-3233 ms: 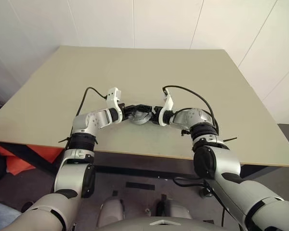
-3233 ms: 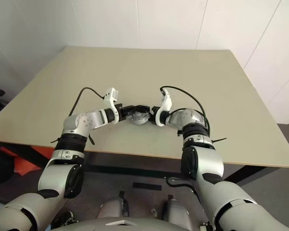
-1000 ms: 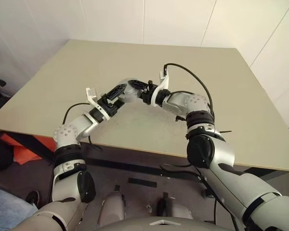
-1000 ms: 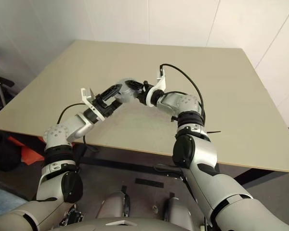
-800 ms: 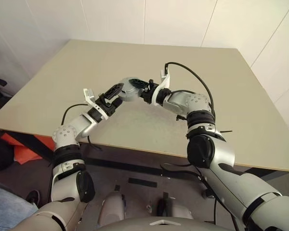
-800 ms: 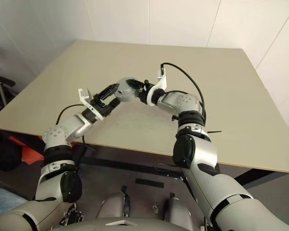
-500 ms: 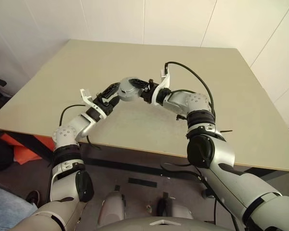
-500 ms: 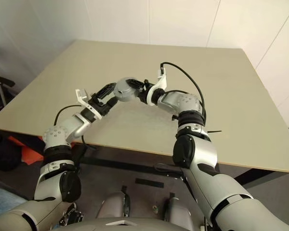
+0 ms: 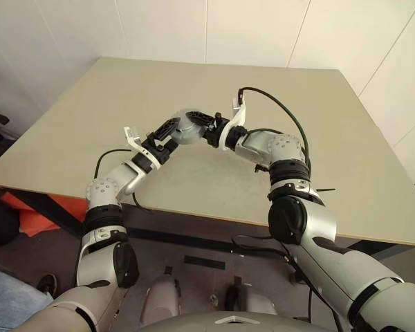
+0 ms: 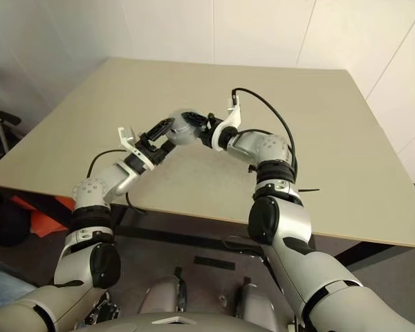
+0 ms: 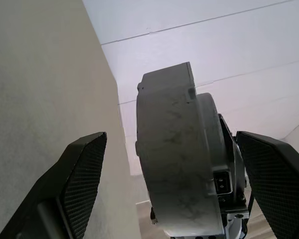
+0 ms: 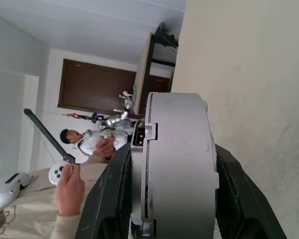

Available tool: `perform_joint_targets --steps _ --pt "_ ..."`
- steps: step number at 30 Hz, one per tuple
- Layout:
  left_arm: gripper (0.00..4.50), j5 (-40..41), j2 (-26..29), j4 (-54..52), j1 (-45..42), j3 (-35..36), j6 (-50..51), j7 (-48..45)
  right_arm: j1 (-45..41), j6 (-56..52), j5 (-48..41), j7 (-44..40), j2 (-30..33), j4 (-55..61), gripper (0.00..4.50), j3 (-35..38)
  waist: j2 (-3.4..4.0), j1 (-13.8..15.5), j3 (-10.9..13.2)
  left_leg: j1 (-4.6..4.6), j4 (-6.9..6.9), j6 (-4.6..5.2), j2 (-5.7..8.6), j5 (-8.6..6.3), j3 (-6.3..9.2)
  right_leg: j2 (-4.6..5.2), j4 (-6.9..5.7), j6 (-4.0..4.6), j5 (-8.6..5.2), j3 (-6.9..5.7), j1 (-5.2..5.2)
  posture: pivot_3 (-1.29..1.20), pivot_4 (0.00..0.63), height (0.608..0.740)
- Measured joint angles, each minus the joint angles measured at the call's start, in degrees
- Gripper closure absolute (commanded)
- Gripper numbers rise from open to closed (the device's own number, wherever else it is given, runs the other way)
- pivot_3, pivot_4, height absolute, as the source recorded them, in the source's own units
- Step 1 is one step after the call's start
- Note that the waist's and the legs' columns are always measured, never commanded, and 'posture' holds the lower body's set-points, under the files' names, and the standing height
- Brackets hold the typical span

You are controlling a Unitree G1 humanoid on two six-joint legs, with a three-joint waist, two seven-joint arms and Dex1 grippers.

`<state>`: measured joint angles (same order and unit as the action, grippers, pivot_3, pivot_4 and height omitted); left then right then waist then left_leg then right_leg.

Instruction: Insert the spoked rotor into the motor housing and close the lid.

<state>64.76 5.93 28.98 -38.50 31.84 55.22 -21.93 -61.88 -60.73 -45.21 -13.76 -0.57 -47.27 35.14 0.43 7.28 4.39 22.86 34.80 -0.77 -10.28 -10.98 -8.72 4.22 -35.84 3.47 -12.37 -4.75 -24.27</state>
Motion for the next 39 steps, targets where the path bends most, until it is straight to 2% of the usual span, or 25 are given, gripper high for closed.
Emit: perform_joint_targets --steps 2,9,30,34,35,39 --pt "0.1 0.0 0.0 0.22 -0.45 -0.01 -0.2 -0.16 0.04 0.01 0.0 0.0 -0.04 0.05 2.3 -0.08 0.0 0.0 0.0 0.0 0.0 0.0 0.0 0.0 0.0 0.0 0.0 0.0 0.0 0.0 0.0 0.0 0.0 0.74" --pt "2.24 0.05 -0.21 1.2 -1.02 0.23 -1.06 -0.63 0.04 -0.01 -0.44 -0.24 -0.38 1.37 2.3 -0.52 0.0 -0.01 0.0 -0.01 0.0 -0.01 0.0 0.01 0.0 0.0 -0.01 0.0 0.0 0.0 0.0 0.0 0.0 0.74" --pt "2.3 0.22 -0.69 1.37 -1.02 0.25 -1.71 -1.29 0.48 0.61 -0.43 -1.18 -0.37 2.28 2.3 -1.75 0.0 0.03 0.0 0.0 0.02 -0.01 0.0 0.03 0.01 0.0 -0.03 0.0 0.01 0.0 0.0 0.0 0.0 0.74" --pt "2.3 0.3 -0.91 1.32 -1.0 0.21 -1.58 -1.59 2.1 0.7 -0.09 -3.82 0.02 4.59 2.3 -4.17 -0.01 0.11 0.0 0.0 0.03 0.0 0.01 0.04 0.02 0.0 -0.03 -0.01 0.01 0.0 0.02 0.0 0.0 0.74" --pt "2.3 0.34 -1.01 1.23 -0.93 0.2 -1.54 -1.75 2.91 0.73 0.14 -4.96 0.17 6.03 1.7 -5.47 -0.01 0.18 0.0 0.01 0.03 0.01 0.01 0.04 0.02 0.0 -0.03 -0.01 0.01 0.0 0.02 0.0 0.0 0.74" --pt "2.3 -0.36 -1.04 0.76 -0.7 -0.11 -1.66 -1.13 3.85 2.21 1.23 -5.3 -0.06 7.65 0.46 -8.31 -0.01 0.09 -0.01 -0.06 0.04 -0.01 0.0 0.06 0.03 0.0 -0.05 -0.01 0.01 0.0 0.04 0.0 0.0 0.74"
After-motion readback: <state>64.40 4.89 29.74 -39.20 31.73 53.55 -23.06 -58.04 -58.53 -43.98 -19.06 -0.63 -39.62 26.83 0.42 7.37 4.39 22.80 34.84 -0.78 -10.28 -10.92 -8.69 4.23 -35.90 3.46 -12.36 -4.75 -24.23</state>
